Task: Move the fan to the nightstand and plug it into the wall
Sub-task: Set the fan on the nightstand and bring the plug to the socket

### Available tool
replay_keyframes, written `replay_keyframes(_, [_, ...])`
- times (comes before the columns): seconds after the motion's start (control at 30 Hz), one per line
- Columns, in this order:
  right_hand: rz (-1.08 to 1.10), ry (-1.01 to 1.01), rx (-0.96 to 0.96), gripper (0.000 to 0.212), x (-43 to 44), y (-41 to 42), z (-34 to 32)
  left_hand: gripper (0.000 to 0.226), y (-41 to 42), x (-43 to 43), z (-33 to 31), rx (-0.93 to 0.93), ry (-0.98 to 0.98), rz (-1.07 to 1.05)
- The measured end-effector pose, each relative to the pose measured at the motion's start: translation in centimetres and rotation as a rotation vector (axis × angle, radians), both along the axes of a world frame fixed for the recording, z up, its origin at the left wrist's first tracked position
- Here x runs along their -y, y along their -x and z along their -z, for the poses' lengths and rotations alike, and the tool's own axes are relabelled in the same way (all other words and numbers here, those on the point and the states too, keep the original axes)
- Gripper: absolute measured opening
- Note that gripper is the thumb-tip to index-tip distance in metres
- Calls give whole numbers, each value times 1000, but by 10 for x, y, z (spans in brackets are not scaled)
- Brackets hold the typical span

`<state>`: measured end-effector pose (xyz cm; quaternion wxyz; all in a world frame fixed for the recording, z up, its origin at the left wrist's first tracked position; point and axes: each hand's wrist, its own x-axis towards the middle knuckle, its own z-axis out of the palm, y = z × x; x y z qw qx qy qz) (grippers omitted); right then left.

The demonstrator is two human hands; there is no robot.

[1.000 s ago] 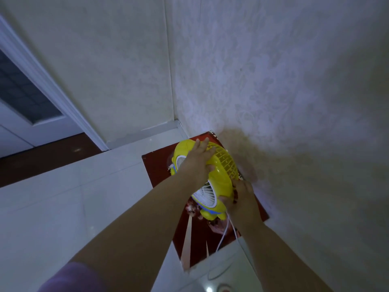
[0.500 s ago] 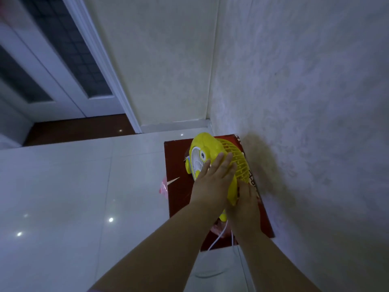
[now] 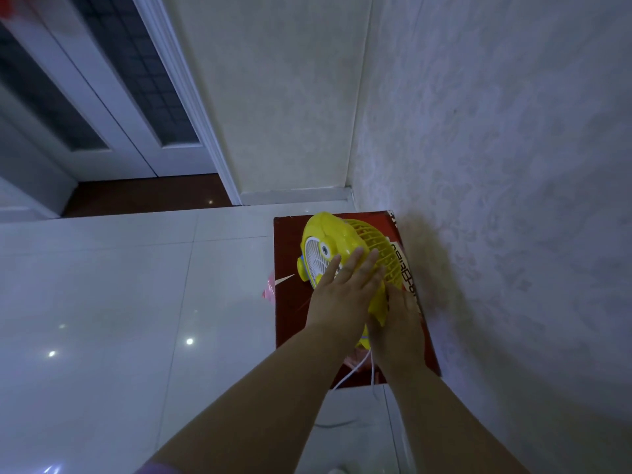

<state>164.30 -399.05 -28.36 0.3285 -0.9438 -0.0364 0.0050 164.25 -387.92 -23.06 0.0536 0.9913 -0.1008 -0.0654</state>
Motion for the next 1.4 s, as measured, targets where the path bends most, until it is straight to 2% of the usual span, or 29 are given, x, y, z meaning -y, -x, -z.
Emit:
replay_keyframes(0.3, [-27, 1, -40, 57, 6, 2, -9, 70, 1, 0, -4, -17, -11, 8])
replay_keyframes(0.47, [-29, -62, -93, 59, 9, 0, -7, 71, 1, 3, -1, -8, 2, -6])
replay_keyframes(0.53, [-27, -125, -129, 54, 10, -4, -4, 67, 0, 5, 3, 14, 18, -16])
replay_keyframes(0.73, [139, -645, -362, 27, 15, -15, -9, 56, -3, 12, 3, 33, 344, -123])
replay_keyframes(0.8, [192, -733, -400, 25, 15, -17, -14, 50, -4, 11, 1, 48, 430, -137])
replay_keyframes(0.9, [202, -722, -399, 23, 14, -21, -18, 44, -3, 9, 0, 86, 611, -218])
replay_keyframes(1.2, [152, -614, -445, 9, 17, -30, -23, 23, 6, 12, -5, 112, 1118, -851])
replay_keyframes(1.3, [132, -616, -463, 19, 17, -29, -27, 16, 10, 12, -2, 26, 1210, -933])
replay_keyframes(1.4, [112, -672, -455, 15, 17, -28, -35, 13, 16, 13, 1, -37, 1268, -922])
